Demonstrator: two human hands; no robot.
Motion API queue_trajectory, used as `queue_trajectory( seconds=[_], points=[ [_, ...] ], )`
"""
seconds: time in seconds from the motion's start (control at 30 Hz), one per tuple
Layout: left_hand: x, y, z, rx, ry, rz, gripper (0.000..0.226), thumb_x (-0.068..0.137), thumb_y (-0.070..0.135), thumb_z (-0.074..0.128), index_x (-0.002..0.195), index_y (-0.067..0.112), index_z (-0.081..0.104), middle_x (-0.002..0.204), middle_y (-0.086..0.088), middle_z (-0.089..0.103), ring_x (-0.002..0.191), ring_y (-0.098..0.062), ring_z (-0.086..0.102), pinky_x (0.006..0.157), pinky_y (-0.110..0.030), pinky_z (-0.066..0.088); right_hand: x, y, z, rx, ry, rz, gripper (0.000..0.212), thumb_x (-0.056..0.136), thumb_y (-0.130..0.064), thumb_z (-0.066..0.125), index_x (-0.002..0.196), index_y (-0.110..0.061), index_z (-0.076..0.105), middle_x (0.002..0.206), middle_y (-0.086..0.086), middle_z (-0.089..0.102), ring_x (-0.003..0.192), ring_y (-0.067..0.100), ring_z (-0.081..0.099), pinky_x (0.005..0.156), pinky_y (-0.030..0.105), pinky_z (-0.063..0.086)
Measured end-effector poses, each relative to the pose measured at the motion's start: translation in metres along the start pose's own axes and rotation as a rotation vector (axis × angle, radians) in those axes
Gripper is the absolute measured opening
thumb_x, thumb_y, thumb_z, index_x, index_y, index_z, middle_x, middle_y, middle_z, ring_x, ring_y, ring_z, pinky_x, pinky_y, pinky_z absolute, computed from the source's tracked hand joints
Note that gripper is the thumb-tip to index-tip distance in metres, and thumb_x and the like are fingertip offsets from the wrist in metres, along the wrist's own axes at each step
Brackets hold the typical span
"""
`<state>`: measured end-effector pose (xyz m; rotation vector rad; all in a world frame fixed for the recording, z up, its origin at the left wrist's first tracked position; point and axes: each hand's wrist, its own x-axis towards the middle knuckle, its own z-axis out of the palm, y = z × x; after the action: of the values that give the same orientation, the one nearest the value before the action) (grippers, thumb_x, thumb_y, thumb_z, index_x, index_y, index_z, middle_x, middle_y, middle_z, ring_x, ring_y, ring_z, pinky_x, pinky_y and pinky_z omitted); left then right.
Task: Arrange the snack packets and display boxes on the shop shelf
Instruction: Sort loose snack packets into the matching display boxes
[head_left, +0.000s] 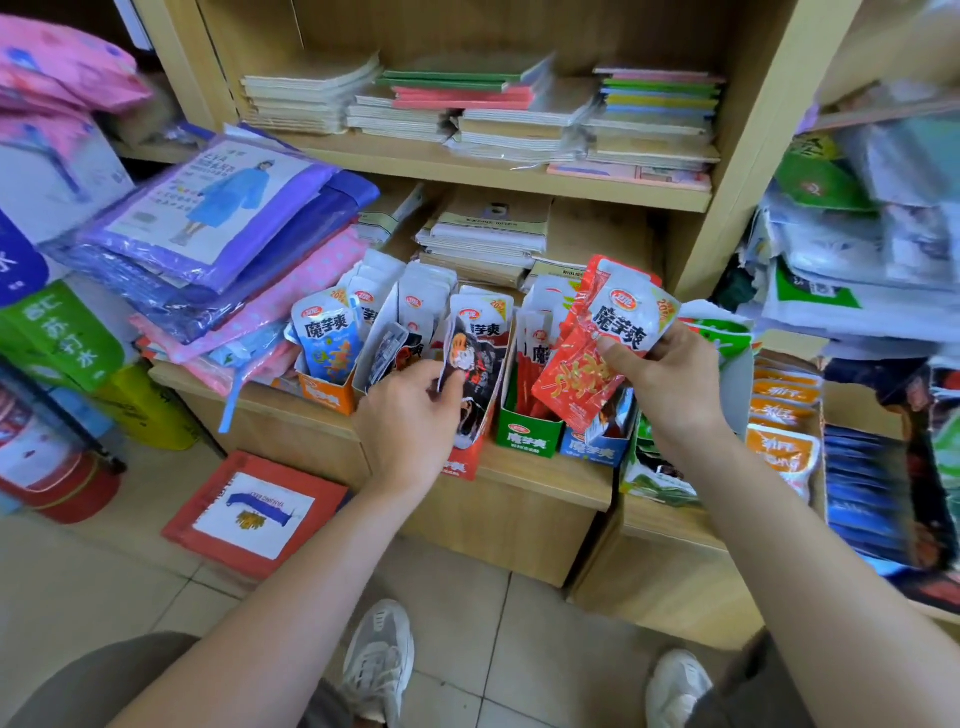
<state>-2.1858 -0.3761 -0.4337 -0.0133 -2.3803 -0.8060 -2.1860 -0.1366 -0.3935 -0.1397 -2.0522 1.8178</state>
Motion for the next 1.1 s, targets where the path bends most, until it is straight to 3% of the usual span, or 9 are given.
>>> queue_trajectory(
  seconds=[0.13, 0.3, 0.43, 0.5, 0.57, 0.67, 0.87, 0.97, 1.1],
  points=[
    [0.01, 0.0, -0.014, -0.167, 0.123, 0.001, 0.028, 0.09, 0.035, 0.066, 0.072, 0.014, 0.071, 0.058, 0.0, 0.065, 0.056, -0.026, 0.061, 0.052, -0.041, 0.046, 0.001, 0.001, -0.003, -0.024, 0.013, -0.007, 0.019, 0.086, -0.011, 0.076, 0.104, -0.007, 0.071, 0.098, 0.0, 0.076, 0.087, 0.016, 0.074, 0.075, 0.035, 0.06],
    [0.025, -0.002, -0.033, -0.348, 0.209, -0.021, 0.029, 0.091, 0.034, 0.071, 0.07, 0.013, 0.071, 0.055, -0.003, 0.062, 0.055, -0.028, 0.058, 0.055, -0.043, 0.047, -0.003, -0.002, 0.003, 0.028, -0.004, -0.026, 0.012, 0.088, -0.012, 0.075, 0.099, -0.01, 0.071, 0.096, 0.001, 0.076, 0.084, 0.013, 0.073, 0.071, 0.031, 0.057],
    [0.038, -0.006, -0.044, -0.393, 0.283, -0.071, 0.032, 0.09, 0.033, 0.072, 0.064, 0.018, 0.061, 0.05, 0.011, 0.049, 0.05, -0.013, 0.043, 0.053, -0.035, 0.037, -0.006, -0.009, 0.014, 0.16, 0.039, -0.043, 0.014, 0.089, -0.009, 0.073, 0.102, -0.012, 0.069, 0.094, -0.003, 0.075, 0.084, 0.01, 0.073, 0.07, 0.026, 0.058],
    [0.042, -0.012, -0.046, -0.418, 0.289, -0.092, 0.025, 0.09, 0.034, 0.072, 0.07, 0.019, 0.069, 0.055, 0.011, 0.058, 0.052, -0.014, 0.052, 0.055, -0.034, 0.043, -0.004, -0.013, 0.021, 0.193, 0.075, -0.051, 0.013, 0.088, -0.01, 0.074, 0.1, -0.014, 0.069, 0.094, -0.005, 0.076, 0.087, 0.012, 0.073, 0.073, 0.028, 0.059],
    [0.043, -0.017, -0.047, -0.437, 0.289, -0.1, 0.019, 0.09, 0.034, 0.072, 0.081, 0.018, 0.077, 0.064, 0.005, 0.069, 0.06, -0.021, 0.065, 0.06, -0.043, 0.051, -0.001, -0.015, 0.03, 0.193, 0.092, -0.053, 0.012, 0.088, -0.011, 0.075, 0.097, -0.017, 0.07, 0.091, -0.008, 0.076, 0.086, 0.012, 0.073, 0.075, 0.033, 0.06],
    [0.045, -0.018, -0.051, -0.432, 0.292, -0.098, 0.014, 0.09, 0.031, 0.072, 0.09, 0.019, 0.08, 0.07, 0.012, 0.071, 0.066, -0.012, 0.068, 0.064, -0.042, 0.054, 0.006, -0.02, 0.043, 0.161, 0.081, -0.063, 0.014, 0.087, -0.011, 0.076, 0.089, -0.023, 0.069, 0.09, -0.008, 0.076, 0.086, 0.015, 0.073, 0.079, 0.042, 0.061],
    [0.053, -0.036, -0.057, -0.457, 0.311, -0.133, 0.011, 0.088, 0.035, 0.072, 0.084, 0.026, 0.075, 0.064, 0.008, 0.07, 0.063, -0.024, 0.067, 0.064, -0.048, 0.052, 0.027, -0.037, 0.075, 0.095, -0.052, -0.163, 0.022, 0.086, -0.008, 0.076, 0.101, -0.023, 0.069, 0.1, -0.001, 0.076, 0.093, 0.016, 0.073, 0.08, 0.035, 0.06],
    [0.058, -0.042, -0.062, -0.48, 0.331, -0.153, 0.007, 0.088, 0.034, 0.072, 0.089, 0.027, 0.072, 0.063, 0.003, 0.07, 0.058, -0.021, 0.063, 0.06, -0.045, 0.051, 0.039, -0.033, 0.09, 0.004, -0.132, -0.159, 0.021, 0.085, -0.008, 0.077, 0.104, -0.015, 0.07, 0.099, 0.002, 0.077, 0.09, 0.018, 0.074, 0.079, 0.037, 0.06],
    [0.06, -0.045, -0.066, -0.516, 0.347, -0.206, 0.009, 0.086, 0.026, 0.076, 0.084, 0.018, 0.079, 0.066, 0.017, 0.068, 0.057, -0.003, 0.058, 0.062, -0.035, 0.05, 0.047, -0.006, 0.1, -0.449, -0.223, -0.173, 0.03, 0.077, -0.021, 0.084, 0.103, -0.013, 0.07, 0.088, 0.005, 0.075, 0.077, 0.025, 0.071, 0.075, 0.045, 0.059]
  ],
)
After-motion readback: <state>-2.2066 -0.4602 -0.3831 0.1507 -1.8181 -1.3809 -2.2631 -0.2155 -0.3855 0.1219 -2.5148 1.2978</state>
